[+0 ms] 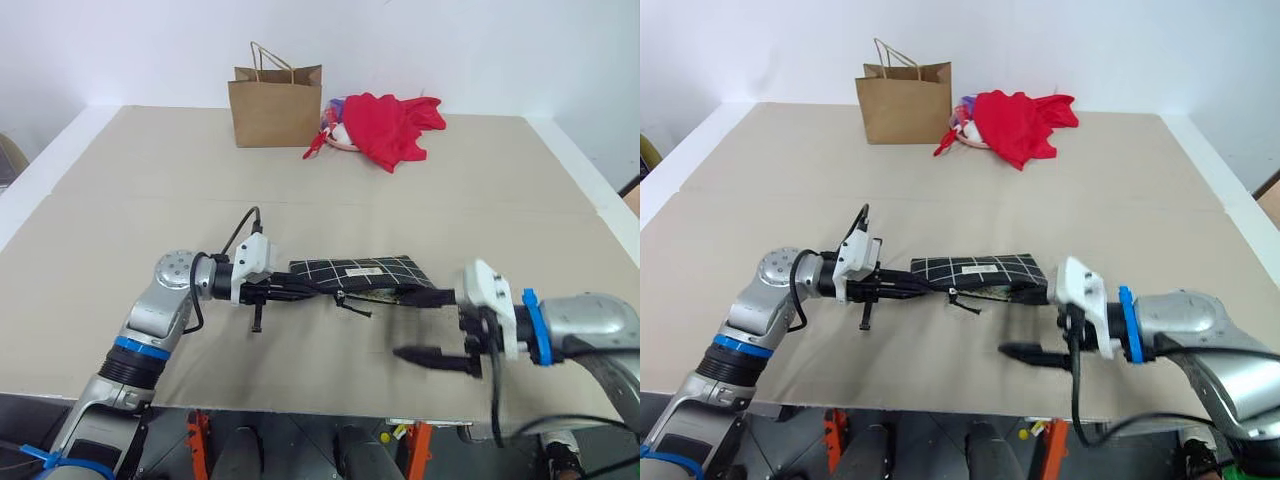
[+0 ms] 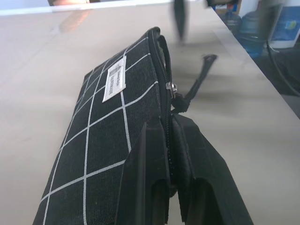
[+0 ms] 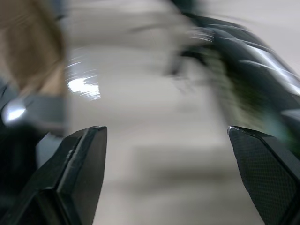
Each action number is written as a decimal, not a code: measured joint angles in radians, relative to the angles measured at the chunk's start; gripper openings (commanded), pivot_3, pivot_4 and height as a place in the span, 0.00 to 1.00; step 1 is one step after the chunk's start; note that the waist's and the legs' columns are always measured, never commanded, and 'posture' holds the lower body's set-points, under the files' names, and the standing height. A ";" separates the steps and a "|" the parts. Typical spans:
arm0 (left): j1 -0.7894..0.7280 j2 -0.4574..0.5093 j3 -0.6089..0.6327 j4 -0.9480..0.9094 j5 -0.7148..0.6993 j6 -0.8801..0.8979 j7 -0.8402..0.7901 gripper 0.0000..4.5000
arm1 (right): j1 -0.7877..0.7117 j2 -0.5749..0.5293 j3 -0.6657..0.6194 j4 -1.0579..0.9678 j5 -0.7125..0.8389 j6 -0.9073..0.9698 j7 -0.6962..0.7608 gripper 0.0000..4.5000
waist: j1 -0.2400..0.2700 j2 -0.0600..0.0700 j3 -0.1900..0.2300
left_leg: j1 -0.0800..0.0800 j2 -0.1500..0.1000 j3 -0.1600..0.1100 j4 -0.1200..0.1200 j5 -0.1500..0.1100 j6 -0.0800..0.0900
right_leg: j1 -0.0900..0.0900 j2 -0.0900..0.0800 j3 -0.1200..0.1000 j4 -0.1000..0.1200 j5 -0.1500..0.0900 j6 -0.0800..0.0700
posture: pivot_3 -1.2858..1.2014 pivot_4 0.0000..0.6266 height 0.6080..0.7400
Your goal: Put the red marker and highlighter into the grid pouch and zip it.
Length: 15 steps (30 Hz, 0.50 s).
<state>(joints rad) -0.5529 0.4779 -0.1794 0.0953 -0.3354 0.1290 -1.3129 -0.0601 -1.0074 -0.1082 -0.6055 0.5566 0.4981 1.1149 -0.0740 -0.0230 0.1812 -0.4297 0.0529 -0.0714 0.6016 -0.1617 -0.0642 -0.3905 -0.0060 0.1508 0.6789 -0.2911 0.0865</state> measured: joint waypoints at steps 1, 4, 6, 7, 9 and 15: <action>-0.004 0.000 0.000 0.005 0.000 0.000 -0.001 0.00 | 0.001 0.018 0.000 -0.002 -0.025 -0.044 -0.006 0.99 | -0.001 -0.001 0.000 | 0.001 0.000 0.000 0.000 0.000 0.000 | 0.000 0.000 0.000 0.000 0.001 0.000 | 0.52 0.24 1.00; -0.013 0.000 0.000 0.015 0.000 -0.001 -0.003 0.00 | -0.070 0.119 0.056 0.031 -0.154 -0.200 -0.074 0.99 | -0.006 -0.001 0.000 | 0.002 0.000 0.000 0.000 0.002 -0.003 | 0.001 0.000 0.000 0.000 0.003 -0.001 | 0.52 0.24 1.00; -0.017 -0.001 0.000 0.015 -0.001 -0.001 -0.005 0.00 | -0.114 0.151 0.092 0.080 -0.224 -0.281 -0.098 0.99 | -0.005 -0.001 0.001 | 0.002 0.000 0.000 0.000 0.004 -0.005 | 0.001 0.000 0.000 0.000 0.004 -0.001 | 0.52 0.24 1.00; -0.019 -0.002 0.000 0.015 -0.002 -0.001 -0.005 0.00 | -0.142 0.172 0.115 0.123 -0.272 -0.338 -0.111 0.99 | -0.005 -0.002 0.001 | 0.002 0.000 0.000 0.000 0.005 -0.006 | 0.001 0.000 0.000 0.000 0.004 -0.002 | 0.52 0.24 1.00; -0.019 -0.003 0.000 0.014 -0.006 0.001 -0.005 0.00 | -0.162 0.188 0.143 0.175 -0.323 -0.410 -0.116 0.99 | -0.004 -0.002 0.001 | 0.002 0.000 0.000 0.000 0.005 -0.007 | 0.001 0.000 0.000 0.000 0.004 -0.001 | 0.52 0.24 1.00; -0.019 0.002 0.000 0.005 -0.019 0.009 -0.004 0.00 | -0.182 0.213 0.224 0.272 -0.427 -0.628 -0.096 0.99 | -0.002 -0.002 0.001 | 0.001 0.000 0.000 -0.002 0.003 -0.005 | 0.001 0.000 0.000 0.000 0.002 0.000 | 0.52 0.24 1.00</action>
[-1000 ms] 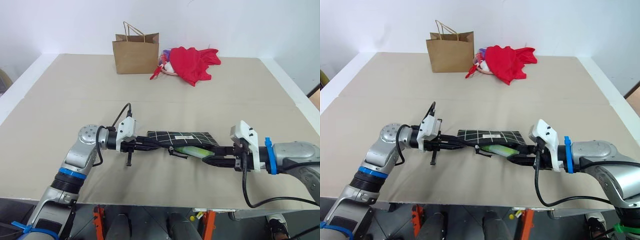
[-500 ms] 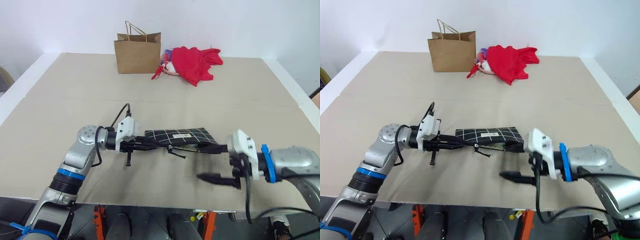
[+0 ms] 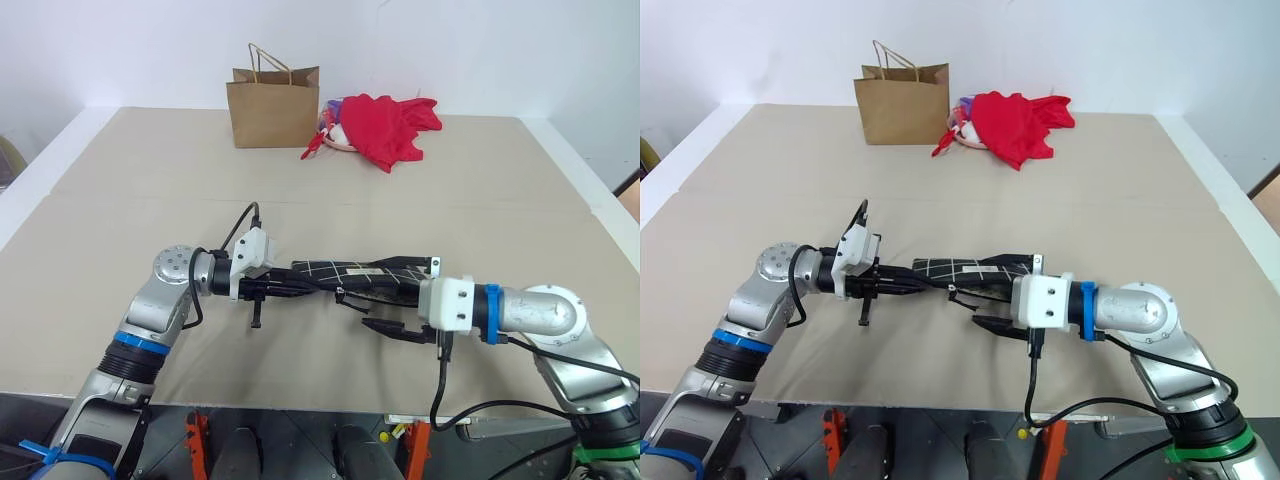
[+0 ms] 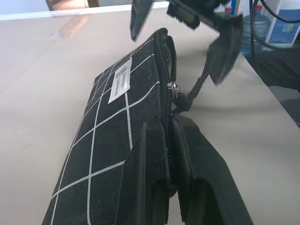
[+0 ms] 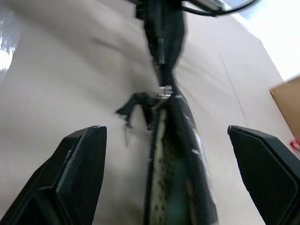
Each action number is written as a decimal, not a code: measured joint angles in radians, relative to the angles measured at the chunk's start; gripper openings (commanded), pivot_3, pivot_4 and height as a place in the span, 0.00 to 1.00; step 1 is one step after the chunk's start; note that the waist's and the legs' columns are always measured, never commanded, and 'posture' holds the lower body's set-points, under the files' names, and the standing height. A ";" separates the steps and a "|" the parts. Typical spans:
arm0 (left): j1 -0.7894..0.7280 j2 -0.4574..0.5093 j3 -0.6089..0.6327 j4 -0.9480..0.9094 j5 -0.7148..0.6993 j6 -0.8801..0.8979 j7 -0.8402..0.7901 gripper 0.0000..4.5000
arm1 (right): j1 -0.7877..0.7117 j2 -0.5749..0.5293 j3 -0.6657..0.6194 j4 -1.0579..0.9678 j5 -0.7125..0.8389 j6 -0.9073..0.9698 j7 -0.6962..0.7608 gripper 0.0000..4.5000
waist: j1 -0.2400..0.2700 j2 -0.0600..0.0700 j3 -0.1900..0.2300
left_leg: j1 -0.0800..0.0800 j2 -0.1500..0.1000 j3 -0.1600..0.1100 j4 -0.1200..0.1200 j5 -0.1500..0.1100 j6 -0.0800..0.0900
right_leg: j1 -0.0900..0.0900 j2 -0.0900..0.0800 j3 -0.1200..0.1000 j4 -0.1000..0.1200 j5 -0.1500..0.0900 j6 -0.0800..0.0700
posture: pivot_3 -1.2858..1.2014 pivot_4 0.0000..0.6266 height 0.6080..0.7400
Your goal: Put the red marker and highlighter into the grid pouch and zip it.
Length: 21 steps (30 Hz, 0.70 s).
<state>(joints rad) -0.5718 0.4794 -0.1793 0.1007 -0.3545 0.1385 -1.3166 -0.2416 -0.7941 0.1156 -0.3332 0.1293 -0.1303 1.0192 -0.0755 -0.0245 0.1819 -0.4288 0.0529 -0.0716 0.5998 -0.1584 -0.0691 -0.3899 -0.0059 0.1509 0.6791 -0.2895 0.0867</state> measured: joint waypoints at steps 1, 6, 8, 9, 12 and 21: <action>0.000 0.000 0.000 -0.003 -0.001 0.001 0.001 0.00 | 0.001 0.007 0.008 0.007 -0.009 -0.022 0.002 0.99 | 0.001 0.000 0.000 | 0.000 0.000 0.000 0.000 0.000 0.000 | 0.000 0.000 0.000 0.000 0.000 0.000 | 0.52 0.24 1.00; 0.000 0.005 0.000 -0.015 -0.002 0.012 0.003 0.00 | -0.015 0.051 0.039 0.025 -0.020 -0.088 0.000 0.99 | 0.000 0.000 0.000 | 0.000 0.000 0.000 0.000 0.000 0.000 | 0.000 0.000 0.000 0.000 0.000 -0.001 | 0.52 0.24 1.00; 0.003 0.007 0.000 -0.019 -0.003 0.015 0.004 0.00 | -0.037 0.064 0.044 0.038 -0.022 -0.096 -0.001 0.88 | 0.000 0.000 0.000 | 0.000 0.000 0.000 0.001 0.000 0.000 | 0.000 0.000 0.000 0.000 0.001 -0.001 | 0.52 0.24 1.00; 0.004 0.007 0.000 -0.021 -0.003 0.016 0.004 0.00 | -0.041 0.065 0.044 0.040 -0.022 -0.099 -0.001 0.82 | 0.000 0.000 0.000 | 0.000 0.000 0.000 0.001 0.000 -0.001 | 0.001 0.000 0.000 0.000 0.001 -0.001 | 0.52 0.24 1.00; 0.006 0.008 0.000 -0.030 -0.003 0.016 0.006 0.00 | -0.052 0.072 0.051 0.059 -0.030 -0.121 0.001 0.54 | 0.001 0.000 0.000 | 0.001 0.000 0.000 0.001 0.001 -0.001 | 0.001 0.000 0.000 0.000 0.001 -0.001 | 0.52 0.24 1.00; 0.011 0.011 0.000 -0.038 -0.003 0.017 0.010 0.00 | -0.052 0.072 0.072 0.085 -0.037 -0.160 0.007 0.01 | 0.001 0.000 0.000 | 0.001 0.000 0.000 0.001 0.000 -0.001 | 0.001 0.000 0.000 0.000 0.001 -0.001 | 0.52 0.24 1.00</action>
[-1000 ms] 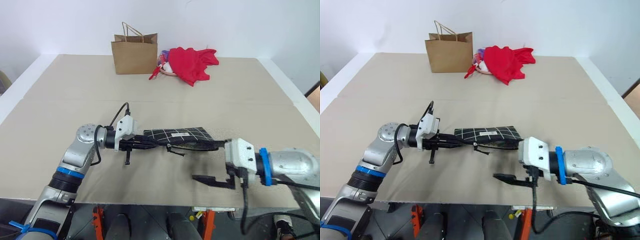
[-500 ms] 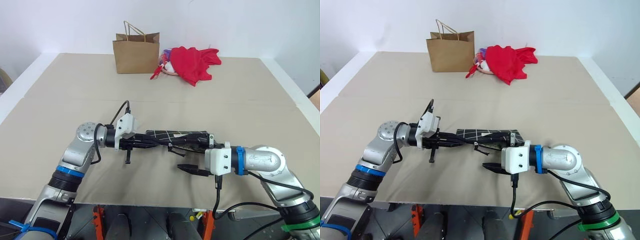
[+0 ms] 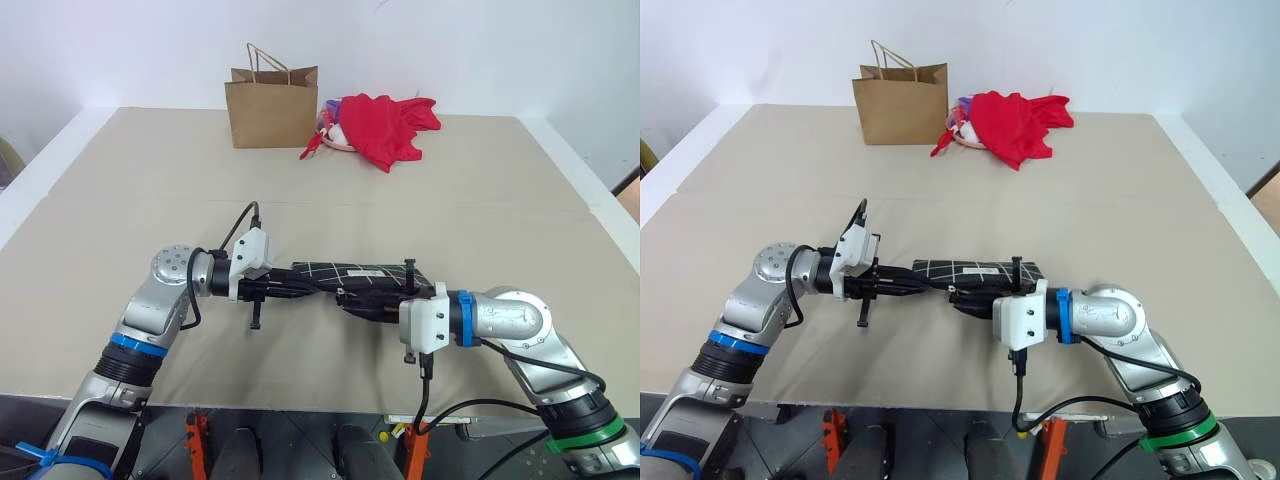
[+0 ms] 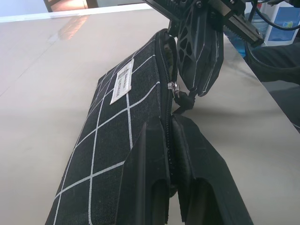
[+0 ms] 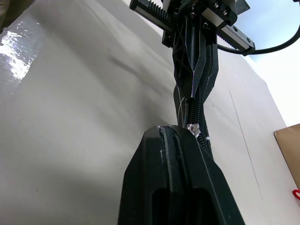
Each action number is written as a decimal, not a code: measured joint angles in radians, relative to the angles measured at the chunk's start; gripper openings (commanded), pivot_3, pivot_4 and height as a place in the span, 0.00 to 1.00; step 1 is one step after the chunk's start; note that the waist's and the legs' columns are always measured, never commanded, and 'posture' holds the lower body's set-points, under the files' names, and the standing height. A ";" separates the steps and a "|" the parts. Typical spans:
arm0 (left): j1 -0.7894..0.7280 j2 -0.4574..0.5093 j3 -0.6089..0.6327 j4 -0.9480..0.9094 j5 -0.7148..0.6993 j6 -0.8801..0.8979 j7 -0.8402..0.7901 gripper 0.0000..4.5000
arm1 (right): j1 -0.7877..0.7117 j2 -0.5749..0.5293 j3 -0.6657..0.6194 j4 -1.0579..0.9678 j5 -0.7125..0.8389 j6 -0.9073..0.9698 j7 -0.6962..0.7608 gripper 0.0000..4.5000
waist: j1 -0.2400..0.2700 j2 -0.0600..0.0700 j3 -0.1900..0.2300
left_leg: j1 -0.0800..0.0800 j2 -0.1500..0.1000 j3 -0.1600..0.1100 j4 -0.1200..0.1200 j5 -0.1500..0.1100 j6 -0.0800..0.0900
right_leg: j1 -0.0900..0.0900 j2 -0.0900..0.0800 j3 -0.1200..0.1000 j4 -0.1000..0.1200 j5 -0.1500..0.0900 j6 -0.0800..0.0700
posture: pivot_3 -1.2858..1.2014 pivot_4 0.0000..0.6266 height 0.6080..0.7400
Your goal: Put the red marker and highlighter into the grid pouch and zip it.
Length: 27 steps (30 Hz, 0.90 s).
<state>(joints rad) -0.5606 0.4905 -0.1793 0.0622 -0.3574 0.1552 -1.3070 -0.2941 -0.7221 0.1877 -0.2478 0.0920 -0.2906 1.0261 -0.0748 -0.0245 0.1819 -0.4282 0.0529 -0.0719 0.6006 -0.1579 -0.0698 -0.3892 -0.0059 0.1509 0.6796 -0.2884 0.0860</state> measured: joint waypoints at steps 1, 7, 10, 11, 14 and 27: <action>0.000 0.000 0.000 0.000 0.000 0.000 0.000 0.00 | 0.000 0.000 0.000 0.000 0.001 -0.001 0.000 0.01 | 0.000 0.000 0.000 | 0.000 0.000 0.000 0.000 0.000 0.000 | 0.000 0.000 0.000 0.000 0.000 0.000 | 0.52 0.24 1.00; 0.000 0.001 0.000 0.002 0.000 -0.001 -0.002 0.00 | 0.026 -0.006 -0.017 -0.057 0.066 0.054 -0.003 0.01 | 0.000 0.000 0.000 | 0.000 0.000 0.000 0.000 0.000 0.000 | 0.000 0.000 0.000 0.000 0.000 0.000 | 0.52 0.24 1.00; -0.001 0.006 0.000 0.009 0.004 -0.014 -0.009 0.00 | 0.069 -0.045 -0.074 -0.096 0.104 0.098 -0.004 0.01 | 0.001 0.000 0.000 | 0.000 0.000 0.000 0.000 0.000 0.000 | 0.000 0.000 0.000 0.000 0.000 0.000 | 0.52 0.24 1.00; -0.002 0.006 0.000 0.012 0.005 -0.023 -0.011 0.00 | 0.085 -0.058 -0.098 -0.105 0.117 0.112 -0.007 0.01 | 0.002 0.000 0.000 | 0.000 0.000 0.000 0.000 0.000 0.000 | 0.000 0.000 0.000 0.000 0.000 0.000 | 0.52 0.24 1.00; -0.007 0.007 -0.005 0.032 0.009 -0.052 -0.019 0.00 | 0.155 -0.098 -0.178 -0.130 0.152 0.141 -0.006 0.01 | 0.003 0.000 0.000 | 0.000 0.000 0.000 0.000 0.000 0.000 | 0.000 0.000 0.000 0.000 0.000 0.000 | 0.52 0.24 1.00; -0.064 0.035 -0.007 0.218 0.049 -0.202 -0.080 0.00 | 0.469 -0.204 -0.571 -0.080 0.232 0.148 0.072 0.01 | 0.001 0.000 0.000 | 0.001 0.000 0.000 0.001 0.000 0.000 | 0.001 0.000 0.000 0.000 0.000 0.000 | 0.52 0.24 1.00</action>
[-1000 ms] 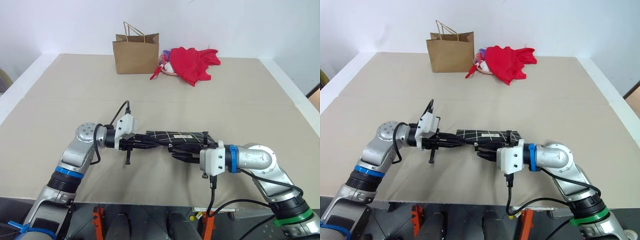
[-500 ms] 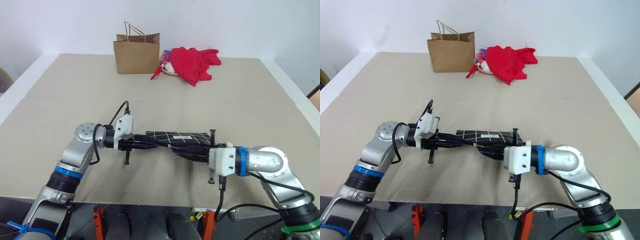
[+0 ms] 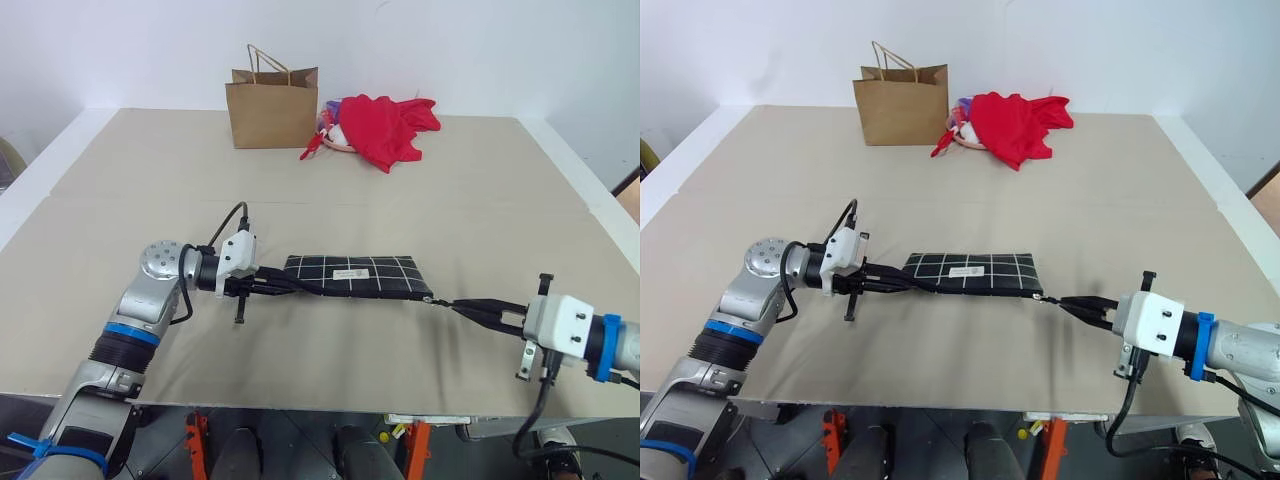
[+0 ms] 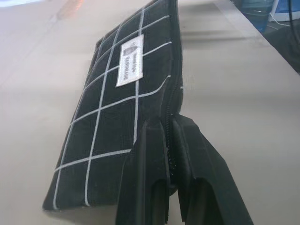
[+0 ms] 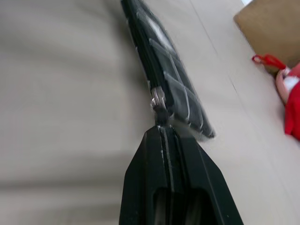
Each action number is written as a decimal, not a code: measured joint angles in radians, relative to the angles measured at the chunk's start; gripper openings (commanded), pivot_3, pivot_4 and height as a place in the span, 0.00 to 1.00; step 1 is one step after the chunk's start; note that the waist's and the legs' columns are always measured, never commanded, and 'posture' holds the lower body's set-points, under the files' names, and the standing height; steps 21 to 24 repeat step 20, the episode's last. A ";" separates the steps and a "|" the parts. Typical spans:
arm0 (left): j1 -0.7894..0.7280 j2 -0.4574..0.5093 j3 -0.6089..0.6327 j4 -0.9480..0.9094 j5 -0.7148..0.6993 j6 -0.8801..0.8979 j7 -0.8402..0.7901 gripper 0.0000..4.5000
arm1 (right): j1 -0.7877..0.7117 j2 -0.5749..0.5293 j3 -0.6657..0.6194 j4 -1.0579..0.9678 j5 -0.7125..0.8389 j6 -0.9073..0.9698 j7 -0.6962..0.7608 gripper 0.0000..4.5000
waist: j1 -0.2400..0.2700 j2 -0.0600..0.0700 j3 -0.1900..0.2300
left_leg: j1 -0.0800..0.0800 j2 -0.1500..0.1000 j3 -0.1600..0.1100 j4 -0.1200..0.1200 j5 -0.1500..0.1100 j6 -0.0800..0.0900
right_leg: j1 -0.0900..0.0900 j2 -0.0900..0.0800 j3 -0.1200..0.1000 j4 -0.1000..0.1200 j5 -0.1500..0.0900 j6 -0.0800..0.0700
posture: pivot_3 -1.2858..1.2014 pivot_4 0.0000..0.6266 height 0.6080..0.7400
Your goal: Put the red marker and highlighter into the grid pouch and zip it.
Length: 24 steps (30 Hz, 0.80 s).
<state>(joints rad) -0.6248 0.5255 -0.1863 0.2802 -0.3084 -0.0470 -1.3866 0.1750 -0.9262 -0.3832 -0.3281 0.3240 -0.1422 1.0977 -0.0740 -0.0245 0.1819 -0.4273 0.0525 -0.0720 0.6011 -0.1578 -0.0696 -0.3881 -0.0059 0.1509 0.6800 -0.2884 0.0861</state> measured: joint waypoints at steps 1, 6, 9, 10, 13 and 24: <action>-0.010 -0.002 0.000 0.007 0.001 -0.003 0.001 0.00 | 0.007 0.000 -0.006 -0.001 0.006 0.004 0.000 0.01 | -0.001 0.000 0.000 | 0.000 0.000 0.000 0.000 0.000 0.000 | 0.000 0.000 0.000 0.000 0.000 0.000 | 0.52 0.24 1.00; -0.024 -0.003 -0.001 0.012 -0.006 0.087 0.001 0.45 | -0.041 0.018 -0.009 -0.042 0.122 0.200 -0.083 0.34 | -0.004 0.000 0.000 | 0.000 0.000 0.000 0.000 0.000 0.000 | 0.000 0.000 0.000 0.000 0.000 0.000 | 0.52 0.24 1.00; -0.024 -0.002 0.000 -0.003 -0.020 0.162 0.005 0.75 | -0.066 0.019 -0.009 -0.071 0.192 0.339 -0.138 0.64 | -0.003 0.000 0.000 | 0.000 0.000 0.000 0.000 0.000 0.000 | 0.000 0.000 0.000 0.000 0.000 0.000 | 0.52 0.24 1.00; -0.024 -0.002 0.007 -0.026 -0.048 0.254 0.028 0.83 | -0.071 0.040 -0.009 -0.082 0.248 0.437 -0.185 0.72 | -0.002 0.000 0.000 | -0.001 0.000 0.000 0.000 0.000 0.000 | 0.000 0.000 0.000 0.000 0.000 0.000 | 0.52 0.24 1.00; -0.024 0.000 0.049 -0.041 -0.071 0.366 0.103 1.00 | -0.068 0.079 -0.010 -0.082 0.311 0.560 -0.260 0.99 | -0.001 0.000 0.000 | -0.001 0.000 -0.001 0.000 0.000 0.000 | 0.000 0.000 0.000 0.000 -0.001 0.000 | 0.52 0.24 1.00; 0.062 -0.012 0.142 -0.068 -0.024 0.427 0.381 1.00 | -0.062 0.168 -0.044 -0.021 0.276 0.598 -0.399 0.99 | 0.000 0.000 0.000 | 0.000 0.000 -0.001 0.000 0.000 0.000 | 0.000 0.000 0.000 0.000 0.000 0.000 | 0.52 0.24 1.00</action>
